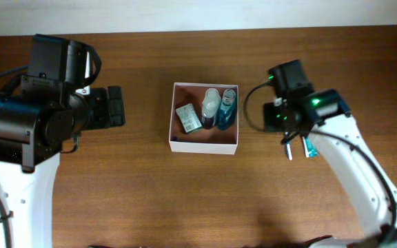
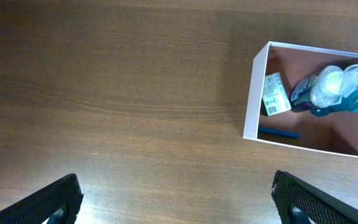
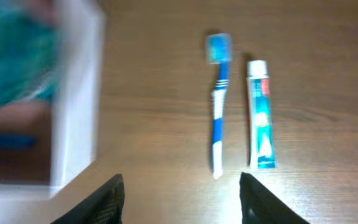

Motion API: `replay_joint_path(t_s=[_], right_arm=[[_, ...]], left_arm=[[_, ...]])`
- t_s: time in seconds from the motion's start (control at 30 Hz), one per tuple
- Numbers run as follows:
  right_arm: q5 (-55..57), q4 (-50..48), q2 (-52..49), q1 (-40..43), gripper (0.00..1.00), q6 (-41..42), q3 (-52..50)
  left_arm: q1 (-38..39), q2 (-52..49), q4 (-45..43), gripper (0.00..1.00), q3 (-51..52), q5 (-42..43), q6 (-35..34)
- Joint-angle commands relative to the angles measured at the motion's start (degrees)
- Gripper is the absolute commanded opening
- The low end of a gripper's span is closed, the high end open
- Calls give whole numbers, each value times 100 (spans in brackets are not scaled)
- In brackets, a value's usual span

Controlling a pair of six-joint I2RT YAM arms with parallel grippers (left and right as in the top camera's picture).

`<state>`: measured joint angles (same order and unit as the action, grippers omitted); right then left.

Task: Pack container
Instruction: 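Grasp the blue toothbrush with the right gripper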

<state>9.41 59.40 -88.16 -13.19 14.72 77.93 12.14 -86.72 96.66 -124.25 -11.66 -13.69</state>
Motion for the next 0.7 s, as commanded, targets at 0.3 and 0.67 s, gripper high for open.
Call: replay_joint_path(t_s=[0.3, 0.67], right_arm=[[-638, -887, -1790, 994, 57, -33, -332], [-772, -1294, -2804, 1147, 36, 125, -339]], left_arm=[[-20, 33, 2, 99, -72, -81, 72], [-20, 33, 2, 99, -72, -81, 70]])
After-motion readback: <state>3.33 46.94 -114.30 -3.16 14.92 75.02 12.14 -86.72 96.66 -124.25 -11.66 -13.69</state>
